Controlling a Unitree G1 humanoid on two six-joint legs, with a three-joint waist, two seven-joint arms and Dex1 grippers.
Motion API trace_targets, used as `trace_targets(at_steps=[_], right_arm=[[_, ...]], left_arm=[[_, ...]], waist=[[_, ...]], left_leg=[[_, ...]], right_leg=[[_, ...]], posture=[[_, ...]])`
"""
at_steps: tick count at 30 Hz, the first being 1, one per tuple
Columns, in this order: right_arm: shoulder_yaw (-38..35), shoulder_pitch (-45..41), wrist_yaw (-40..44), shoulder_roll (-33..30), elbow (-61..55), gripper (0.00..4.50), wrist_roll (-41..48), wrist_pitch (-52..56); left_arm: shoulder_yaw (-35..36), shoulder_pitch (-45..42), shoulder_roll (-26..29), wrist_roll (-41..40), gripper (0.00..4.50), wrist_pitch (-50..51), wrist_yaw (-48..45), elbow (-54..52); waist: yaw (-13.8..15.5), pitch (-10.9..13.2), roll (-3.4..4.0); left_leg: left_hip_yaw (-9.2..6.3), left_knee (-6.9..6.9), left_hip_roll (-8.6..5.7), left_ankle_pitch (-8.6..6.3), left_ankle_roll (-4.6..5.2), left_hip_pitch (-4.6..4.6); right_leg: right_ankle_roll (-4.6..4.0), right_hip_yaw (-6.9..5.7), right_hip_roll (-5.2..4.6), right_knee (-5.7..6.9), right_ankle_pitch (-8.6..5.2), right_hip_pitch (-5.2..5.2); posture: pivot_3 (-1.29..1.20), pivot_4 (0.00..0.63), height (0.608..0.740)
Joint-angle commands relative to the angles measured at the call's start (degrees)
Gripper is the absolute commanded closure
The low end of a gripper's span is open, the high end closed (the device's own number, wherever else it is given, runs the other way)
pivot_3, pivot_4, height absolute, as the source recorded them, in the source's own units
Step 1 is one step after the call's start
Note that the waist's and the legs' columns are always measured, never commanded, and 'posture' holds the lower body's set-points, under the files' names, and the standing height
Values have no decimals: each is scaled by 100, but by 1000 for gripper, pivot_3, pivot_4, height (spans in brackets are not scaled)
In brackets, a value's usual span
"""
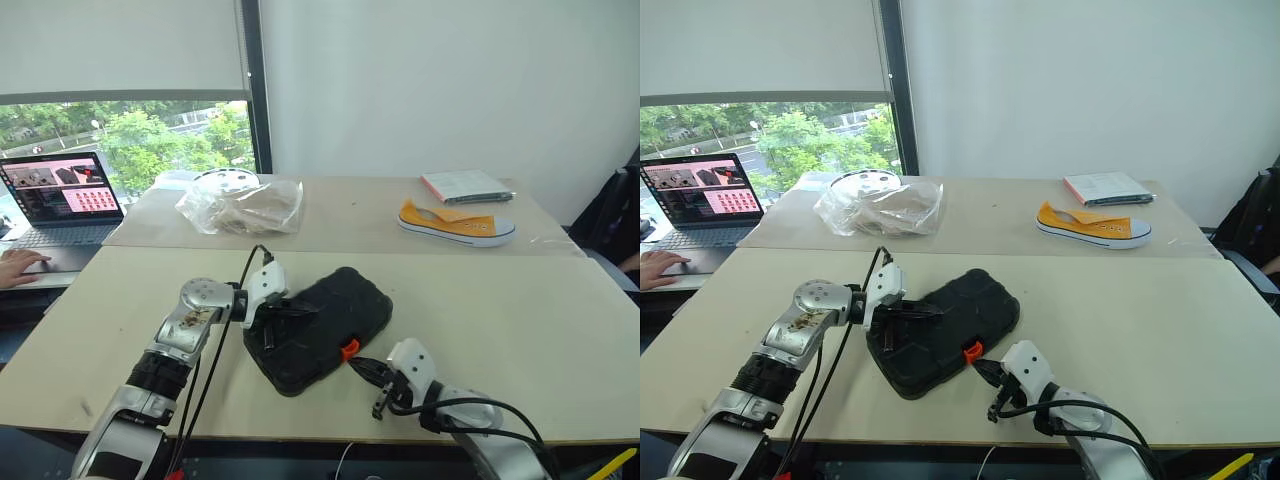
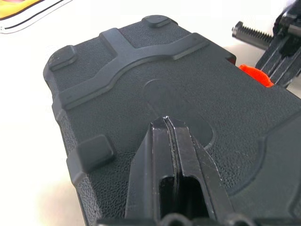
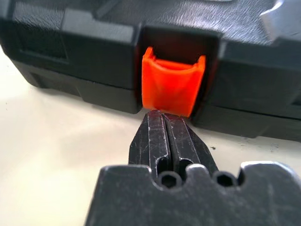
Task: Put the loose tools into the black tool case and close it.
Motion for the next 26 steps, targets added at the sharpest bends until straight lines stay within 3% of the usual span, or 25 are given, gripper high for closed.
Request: trace_targets(at_steps=[1, 5, 7, 12, 17, 19, 21, 26], right_arm=[[-139, -251, 40, 103, -344, 4483, 162, -284], [-387, 12, 246, -171, -600, 4483, 292, -309], [-819, 391, 489, -468, -917, 4500, 645, -234], [-1841, 950, 1175, -1326, -1094, 3079, 1164, -399], [-2540, 1015, 1774, -1817, -489, 1255, 1302, -1030], [-2681, 945, 2210, -1936, -10, 610, 1300, -1684], [-2809, 806, 2591, -2117, 589, 62, 1320, -2044], [-2782, 337, 2941, -2221, 1348, 62, 1430, -2241]], left_arm=[[-201, 275, 20, 210, 4500, 94, 4, 231], [129, 461, 83, -112, 4500, -23, -102, 99], [675, 801, 266, -607, 3978, -68, -228, -240], [1727, 1820, 1061, -1031, 2421, -418, -193, -837], [2376, 2919, 1583, -807, 533, -791, 316, -1058], [2576, 3356, 1640, -821, 0, -863, 441, -1208], [2783, 3846, 1661, -840, 0, -965, 547, -1334], [2903, 4162, 1506, -925, 0, -1082, 849, -1489]], waist=[[0, 0, 0], [-7, 2, 4], [-17, 2, 9], [-100, 5, 10], [-3, 17, 20], [33, 32, 10], [63, 48, -14], [137, 56, -11]], left_leg=[[-1, 0, 0, 0, 0, -1], [0, -9, 0, 5, -8, -1], [1, -21, -1, 20, -34, -3], [4, -48, 11, 25, -62, 4], [3, -53, 14, 19, -62, 1], [9, -52, 10, 3, -48, -5], [10, -49, 6, -1, -42, -9], [12, -46, 0, -12, -33, -14]], right_leg=[[0, -1, 0, 0, 0, -1], [-1, 0, 0, -1, 1, -3], [-2, 3, -2, -5, 0, -9], [-39, 5, 4, -10, -2, -18], [-43, -11, 2, -14, -14, -24], [-28, -15, -1, -22, -23, -26], [-30, -25, -4, -25, -22, -27], [-32, -75, -44, -32, -21, -27]], posture=[[0, 150, 740], [0, 150, 740], [0, 150, 740], [0, 150, 740], [0, 150, 740], [0, 150, 740], [0, 150, 740], [0, 150, 740]])
